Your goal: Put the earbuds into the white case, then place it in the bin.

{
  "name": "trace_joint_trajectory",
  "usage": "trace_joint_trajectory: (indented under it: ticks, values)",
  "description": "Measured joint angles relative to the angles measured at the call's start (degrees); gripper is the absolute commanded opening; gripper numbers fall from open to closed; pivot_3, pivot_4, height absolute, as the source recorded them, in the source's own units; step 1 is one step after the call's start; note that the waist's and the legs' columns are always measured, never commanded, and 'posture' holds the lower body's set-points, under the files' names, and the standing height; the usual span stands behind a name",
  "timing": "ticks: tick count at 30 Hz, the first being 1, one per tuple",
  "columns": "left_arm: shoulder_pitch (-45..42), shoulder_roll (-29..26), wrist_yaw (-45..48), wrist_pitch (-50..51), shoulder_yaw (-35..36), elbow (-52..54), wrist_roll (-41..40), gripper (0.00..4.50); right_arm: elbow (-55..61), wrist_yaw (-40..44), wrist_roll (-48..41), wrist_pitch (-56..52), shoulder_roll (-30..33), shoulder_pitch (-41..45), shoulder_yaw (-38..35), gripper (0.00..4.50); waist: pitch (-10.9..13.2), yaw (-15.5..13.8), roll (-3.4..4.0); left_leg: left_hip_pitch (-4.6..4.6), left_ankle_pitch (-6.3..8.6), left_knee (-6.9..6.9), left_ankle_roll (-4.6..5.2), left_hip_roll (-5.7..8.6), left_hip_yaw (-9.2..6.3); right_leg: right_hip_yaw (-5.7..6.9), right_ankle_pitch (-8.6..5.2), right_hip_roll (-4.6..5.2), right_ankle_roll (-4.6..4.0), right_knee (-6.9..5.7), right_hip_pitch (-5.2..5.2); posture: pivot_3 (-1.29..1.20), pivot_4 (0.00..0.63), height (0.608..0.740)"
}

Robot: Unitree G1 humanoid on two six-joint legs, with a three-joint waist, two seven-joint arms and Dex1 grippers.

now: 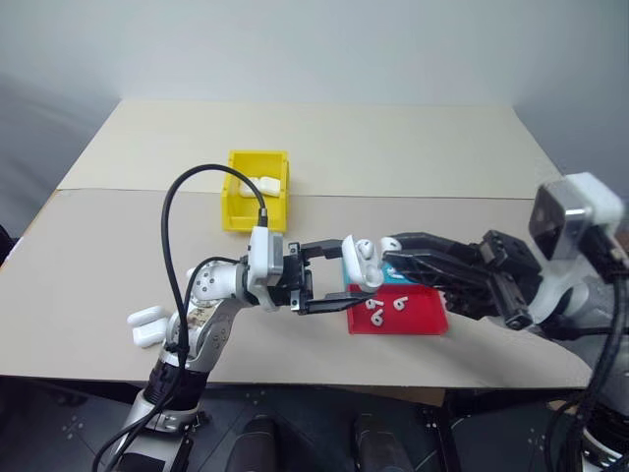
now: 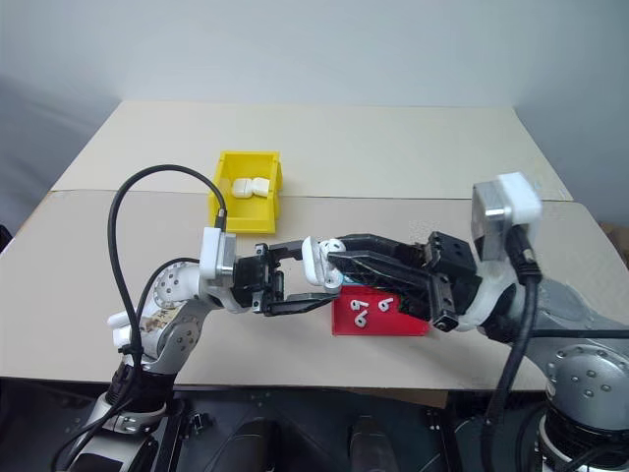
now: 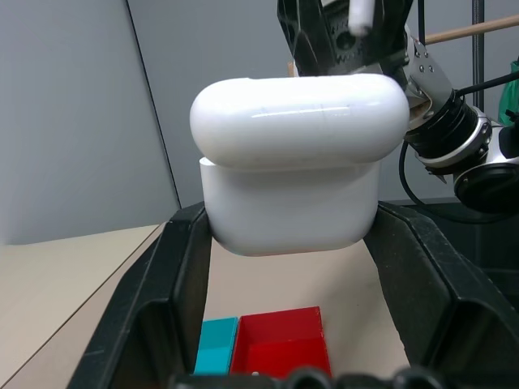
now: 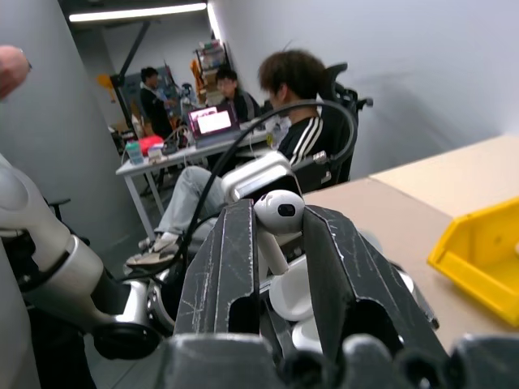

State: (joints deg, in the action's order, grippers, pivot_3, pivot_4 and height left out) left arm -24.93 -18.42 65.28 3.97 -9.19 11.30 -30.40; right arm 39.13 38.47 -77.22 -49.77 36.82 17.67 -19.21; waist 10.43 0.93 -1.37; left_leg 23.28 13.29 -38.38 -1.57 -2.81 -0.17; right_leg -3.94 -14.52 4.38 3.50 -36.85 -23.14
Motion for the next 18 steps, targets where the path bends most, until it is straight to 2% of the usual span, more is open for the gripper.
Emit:
trace_joint_trajectory:
  ticks: [18]
  values:
    - [0.0,0.2,-0.1,-0.1,-0.1,0.0,0.2,2.71,-0.6,2.7,8.0,5.5,1.2,-4.3,4.3,0.75,0.0,-0.1,-0.01,0.01,0.00,0.00,0.00,0.00,0.00,0.00,0.00,0.00,0.00,0.04,0.01,0.00,0.150,0.740]
